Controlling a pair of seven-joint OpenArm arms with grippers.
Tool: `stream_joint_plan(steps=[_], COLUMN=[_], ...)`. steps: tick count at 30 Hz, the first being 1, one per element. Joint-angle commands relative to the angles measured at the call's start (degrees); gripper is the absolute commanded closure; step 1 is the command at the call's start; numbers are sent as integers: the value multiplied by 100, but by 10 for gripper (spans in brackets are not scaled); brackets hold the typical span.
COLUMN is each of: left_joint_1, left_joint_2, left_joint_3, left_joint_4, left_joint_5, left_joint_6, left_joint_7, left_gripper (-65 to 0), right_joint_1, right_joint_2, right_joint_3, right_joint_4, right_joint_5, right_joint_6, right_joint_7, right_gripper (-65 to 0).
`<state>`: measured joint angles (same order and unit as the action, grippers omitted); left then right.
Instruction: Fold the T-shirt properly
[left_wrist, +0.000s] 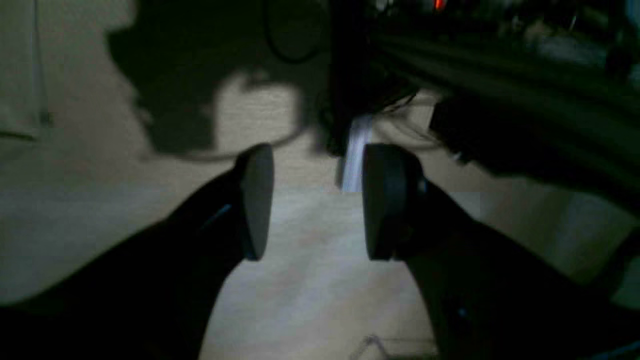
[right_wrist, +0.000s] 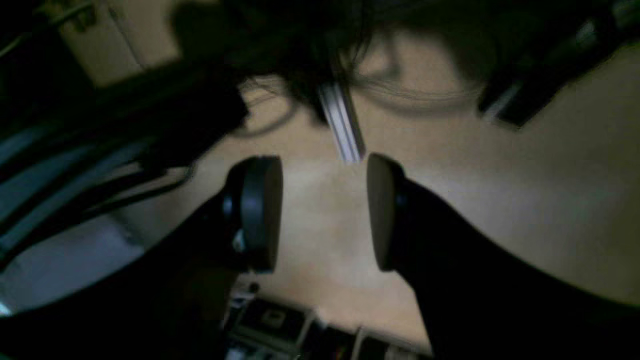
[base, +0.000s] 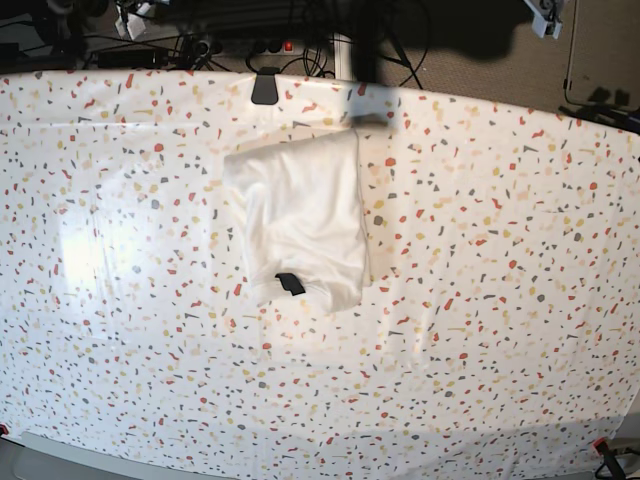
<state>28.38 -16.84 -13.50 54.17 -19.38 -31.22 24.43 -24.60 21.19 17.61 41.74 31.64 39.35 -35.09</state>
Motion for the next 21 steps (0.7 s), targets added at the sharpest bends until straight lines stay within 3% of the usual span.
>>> stream_joint_plan(steps=[1,4,7,15,21], left_joint_1=[-92,-588,-868,-822,-826], left_joint_2=[-79,-83,-61,70,144], left_joint_3=[-26,-26,-26,-26,-28], left_joint_4=[-275,-1233,-1773,-1847,-1683], left_joint_5=[101,492,474,479,431], left_joint_6=[-28,-13,37,293,293], left_joint_7=[-63,-70,0,35,-52], left_gripper=[-276,-276,-276,-276,-276], right_joint_1=[149,590,748,745,743], right_joint_2=[146,184,177,181,179], right_joint_3=[-66,-291,-479,-682,-682], right_joint_4=[-280,-1027,-1250,-1244,-1246], right_joint_5=[2,28,28,55,966], right_joint_6=[65,65,65,65,65], right_joint_7=[22,160,535,704,435], right_gripper=[-266,-266,-266,-266,-267])
